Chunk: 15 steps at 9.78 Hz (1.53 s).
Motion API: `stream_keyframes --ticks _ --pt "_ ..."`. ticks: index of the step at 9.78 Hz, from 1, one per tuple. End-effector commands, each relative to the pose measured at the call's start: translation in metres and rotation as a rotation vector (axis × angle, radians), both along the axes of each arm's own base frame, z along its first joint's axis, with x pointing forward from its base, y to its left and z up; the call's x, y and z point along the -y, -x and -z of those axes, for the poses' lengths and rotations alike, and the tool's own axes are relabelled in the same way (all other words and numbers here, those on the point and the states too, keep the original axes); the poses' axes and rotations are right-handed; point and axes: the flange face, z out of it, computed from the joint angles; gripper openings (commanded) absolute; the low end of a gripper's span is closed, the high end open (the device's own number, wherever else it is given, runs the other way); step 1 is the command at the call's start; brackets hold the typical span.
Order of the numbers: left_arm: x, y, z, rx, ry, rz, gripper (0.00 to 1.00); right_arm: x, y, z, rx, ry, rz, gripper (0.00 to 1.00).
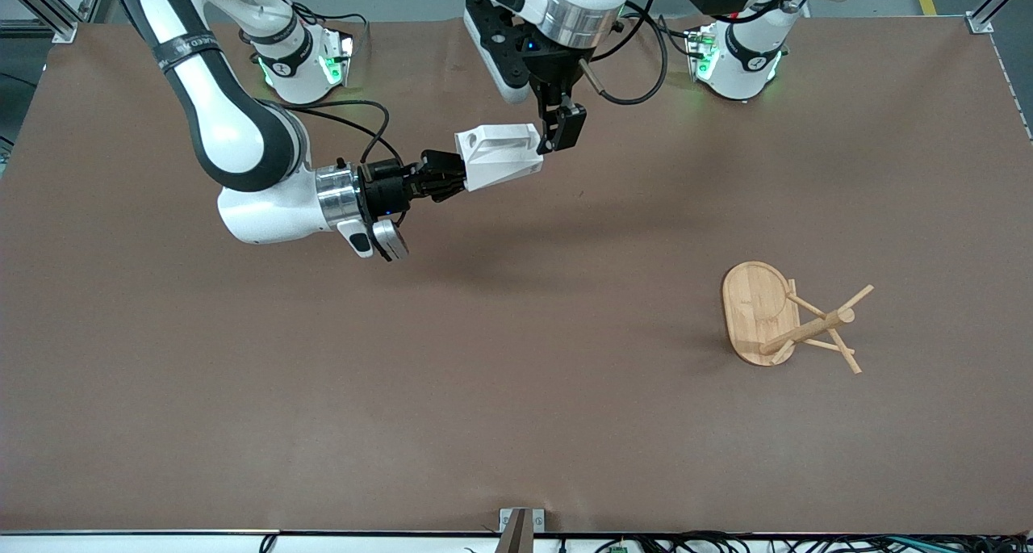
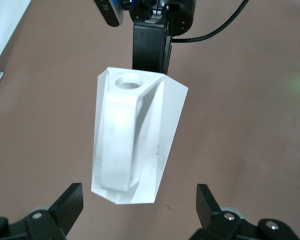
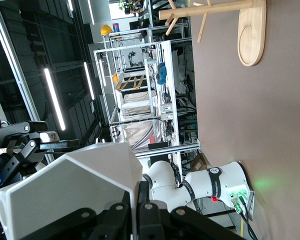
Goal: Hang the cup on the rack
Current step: 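Grasp the cup with the left gripper and open the right gripper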
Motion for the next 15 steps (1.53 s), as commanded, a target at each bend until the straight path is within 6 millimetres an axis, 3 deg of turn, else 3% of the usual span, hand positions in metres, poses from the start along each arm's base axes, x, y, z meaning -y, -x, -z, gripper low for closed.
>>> stream_keyframes --ticks 1,3,6,9,11,13,14,15 --pt "0.011 -0.009 0.017 -0.003 0.003 0.054 1.0 -0.002 0.005 -0.003 0.005 -0.019 0.018 0.0" --pt "0.015 -0.014 0.03 -0.018 -0.006 0.059 1.0 -0.003 0.006 -0.002 0.003 -0.019 0.016 0.0" --pt "0.019 -0.018 0.041 -0.027 -0.013 0.064 1.0 -0.023 0.015 -0.003 0.009 0.001 0.031 0.0" --pt "0.017 -0.023 0.049 -0.018 -0.023 0.1 0.81 -0.025 0.015 -0.004 0.005 -0.006 0.035 0.0" --pt "0.014 -0.026 0.053 -0.025 -0.034 0.095 0.76 -0.022 0.014 -0.006 0.004 -0.01 0.034 0.0" --pt "0.013 -0.025 0.057 -0.037 -0.045 0.091 0.38 -0.022 0.015 -0.006 0.002 -0.01 0.034 0.01" --pt "0.013 -0.024 0.057 -0.041 -0.045 0.085 0.21 -0.022 0.014 -0.006 -0.004 -0.01 0.035 0.06" --pt "0.012 -0.024 0.056 -0.048 -0.042 0.082 0.12 -0.022 0.014 -0.006 -0.005 -0.009 0.035 0.44"
